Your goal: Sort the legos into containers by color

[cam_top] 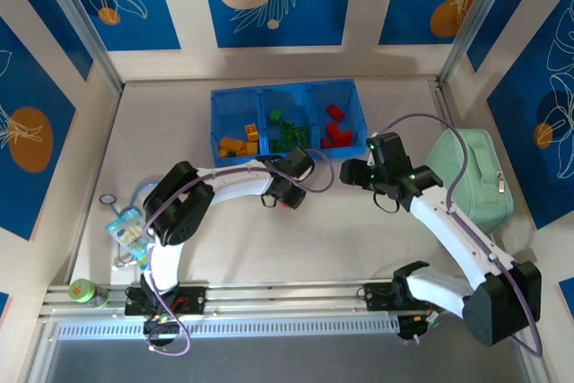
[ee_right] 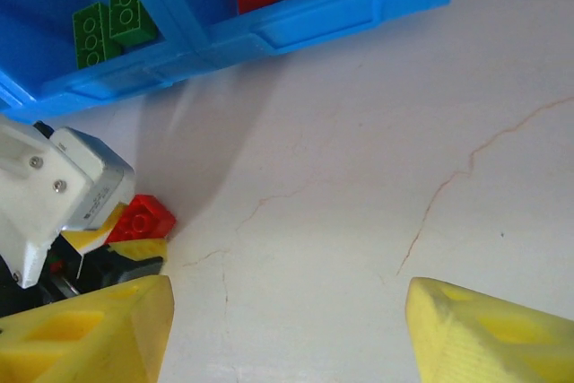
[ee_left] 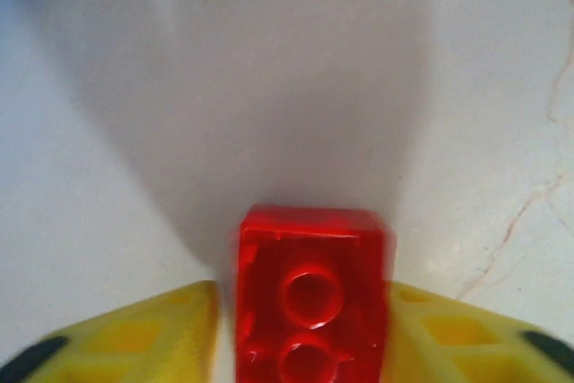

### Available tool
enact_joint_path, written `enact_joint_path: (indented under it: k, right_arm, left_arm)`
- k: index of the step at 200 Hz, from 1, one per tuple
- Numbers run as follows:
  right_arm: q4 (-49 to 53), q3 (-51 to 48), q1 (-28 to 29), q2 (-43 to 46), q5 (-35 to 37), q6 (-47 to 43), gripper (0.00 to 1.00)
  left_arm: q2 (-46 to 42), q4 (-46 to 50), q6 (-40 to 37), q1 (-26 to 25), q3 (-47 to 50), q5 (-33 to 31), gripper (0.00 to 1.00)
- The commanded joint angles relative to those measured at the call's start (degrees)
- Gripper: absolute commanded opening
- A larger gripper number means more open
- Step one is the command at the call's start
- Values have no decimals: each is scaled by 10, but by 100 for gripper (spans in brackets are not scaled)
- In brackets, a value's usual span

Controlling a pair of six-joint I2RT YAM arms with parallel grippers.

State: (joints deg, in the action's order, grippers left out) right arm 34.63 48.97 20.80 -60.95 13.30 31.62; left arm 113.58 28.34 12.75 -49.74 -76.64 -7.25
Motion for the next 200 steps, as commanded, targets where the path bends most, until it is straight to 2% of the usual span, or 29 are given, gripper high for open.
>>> enact_joint_path:
  k: [1, 37, 98, 200]
  right_arm:
    - [-2, -23, -11, 27, 4, 25, 70]
    - [-7, -69, -36, 48, -2, 42, 70]
    - [-5, -121, -33, 112, 10, 44, 70]
    - [3, -151, -18, 149, 0, 57, 70]
  left_arm:
    - [-2, 8, -1, 3, -15, 13, 38]
    - [-13, 15, 0, 3, -54, 18, 35]
    - [-43, -11, 2, 3, -108, 34, 35]
    - [17, -47, 18, 21, -266, 77, 35]
